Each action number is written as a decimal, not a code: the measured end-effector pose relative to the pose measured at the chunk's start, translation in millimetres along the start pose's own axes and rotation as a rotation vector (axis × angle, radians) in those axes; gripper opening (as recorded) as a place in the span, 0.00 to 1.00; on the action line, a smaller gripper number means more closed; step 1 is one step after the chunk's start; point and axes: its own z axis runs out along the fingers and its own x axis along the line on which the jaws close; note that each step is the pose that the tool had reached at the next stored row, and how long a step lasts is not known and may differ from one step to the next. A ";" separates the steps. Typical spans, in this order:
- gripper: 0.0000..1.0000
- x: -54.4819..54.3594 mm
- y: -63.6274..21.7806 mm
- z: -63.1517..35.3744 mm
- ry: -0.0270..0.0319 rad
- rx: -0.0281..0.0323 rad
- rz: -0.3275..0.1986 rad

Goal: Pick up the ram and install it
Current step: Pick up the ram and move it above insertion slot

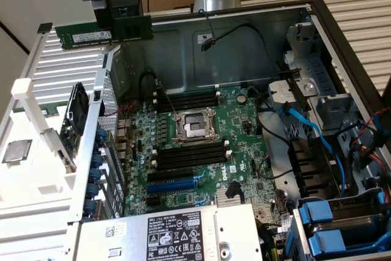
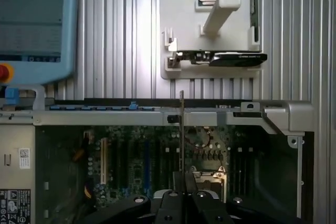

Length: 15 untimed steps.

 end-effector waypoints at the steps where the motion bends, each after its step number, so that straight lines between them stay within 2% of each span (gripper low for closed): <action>1: 0.12 -0.2 -2.7 0.1 -0.0016 0.0002 0.000; 2: 0.12 -0.4 -4.9 0.1 -0.0035 0.0002 0.000; 4: 0.12 -0.6 -9.7 0.1 -0.0113 0.0000 0.000; 7: 0.12 -0.7 -16.3 0.3 -0.0283 -0.0002 0.000; 9: 0.12 -0.9 -20.9 0.7 -0.0442 0.0013 0.000; 10: 0.12 -0.9 -23.4 1.1 -0.0476 0.0015 0.000; 13: 0.12 -0.7 -27.3 1.5 -0.0479 0.0013 0.000; 15: 0.12 -0.4 -33.3 2.0 -0.0478 0.0012 0.000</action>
